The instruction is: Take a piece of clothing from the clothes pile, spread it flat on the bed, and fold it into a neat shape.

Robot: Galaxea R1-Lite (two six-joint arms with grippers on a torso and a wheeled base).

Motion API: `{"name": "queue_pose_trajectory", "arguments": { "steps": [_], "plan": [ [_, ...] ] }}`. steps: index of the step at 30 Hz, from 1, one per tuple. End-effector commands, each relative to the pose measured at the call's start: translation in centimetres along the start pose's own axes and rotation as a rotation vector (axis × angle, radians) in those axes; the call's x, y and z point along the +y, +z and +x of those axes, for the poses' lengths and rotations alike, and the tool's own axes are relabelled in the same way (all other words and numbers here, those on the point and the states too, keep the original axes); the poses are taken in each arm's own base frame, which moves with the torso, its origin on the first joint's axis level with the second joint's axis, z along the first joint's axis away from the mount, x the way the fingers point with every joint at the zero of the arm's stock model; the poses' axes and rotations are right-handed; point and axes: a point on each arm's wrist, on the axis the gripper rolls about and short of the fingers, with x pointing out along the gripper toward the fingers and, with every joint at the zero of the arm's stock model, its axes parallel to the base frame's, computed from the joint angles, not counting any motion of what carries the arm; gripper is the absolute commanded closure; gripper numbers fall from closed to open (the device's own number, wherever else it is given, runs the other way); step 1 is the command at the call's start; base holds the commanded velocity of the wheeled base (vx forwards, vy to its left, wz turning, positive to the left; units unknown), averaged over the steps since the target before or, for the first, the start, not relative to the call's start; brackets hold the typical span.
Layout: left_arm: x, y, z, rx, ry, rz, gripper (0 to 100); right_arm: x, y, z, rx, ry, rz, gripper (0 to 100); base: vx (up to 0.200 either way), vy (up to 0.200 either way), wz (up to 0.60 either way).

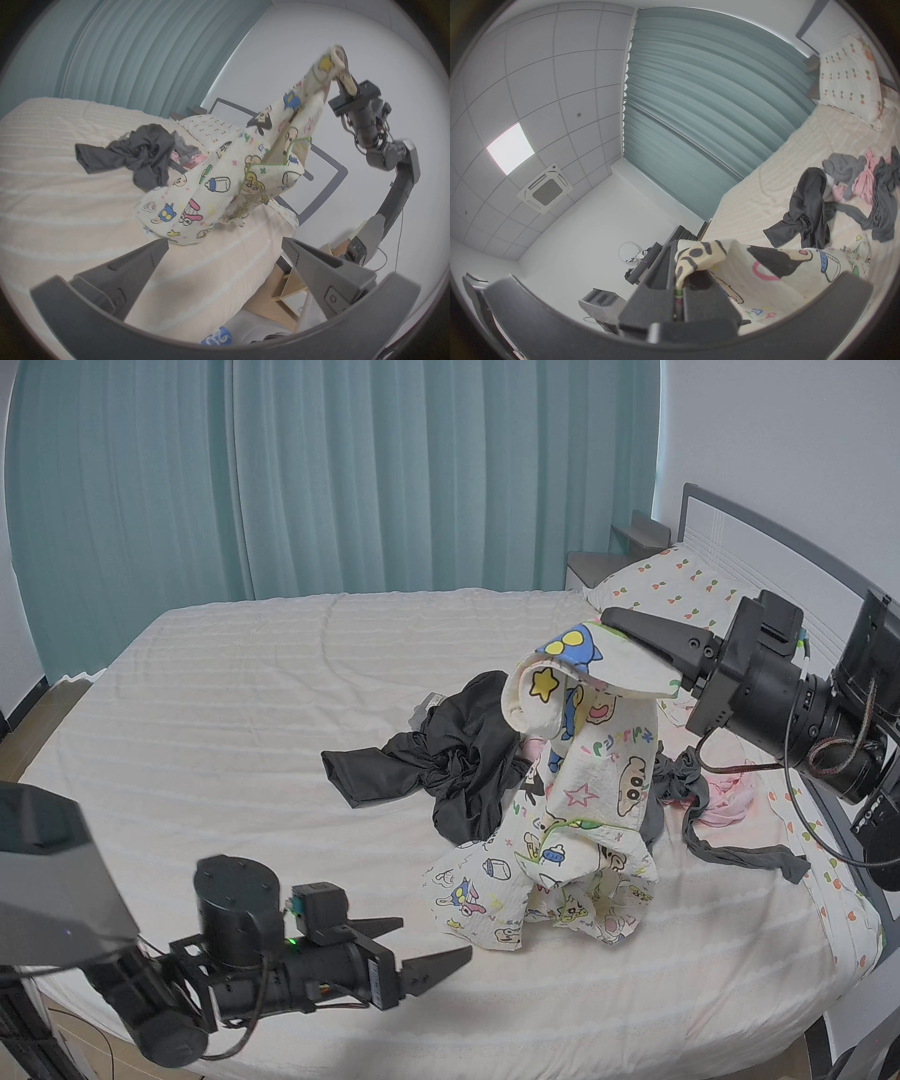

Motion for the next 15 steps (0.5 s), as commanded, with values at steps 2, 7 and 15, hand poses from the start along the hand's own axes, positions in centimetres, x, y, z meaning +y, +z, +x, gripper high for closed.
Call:
{"name": "queue_pose_trajectory", "arguments": {
  "steps": [2,7,15],
  "plan": [
    [-0.6,-5.8,5.3,0.094,0.056,0.005,0,-0.9,-0.3,1.6,-0.003,-0.026,0.065,100,0.000,0.000,0.00],
    [-0.3,-6.2,6.7,0.056,0.120,0.010,0,-1.0,0.2,1.6,-0.021,-0.029,0.062,100,0.000,0.000,0.00],
    [0.1,-5.7,9.5,-0.036,0.151,-0.055,0,-0.2,1.3,2.6,-0.061,0.006,0.103,100,0.000,0.000,0.00]
  ]
}}
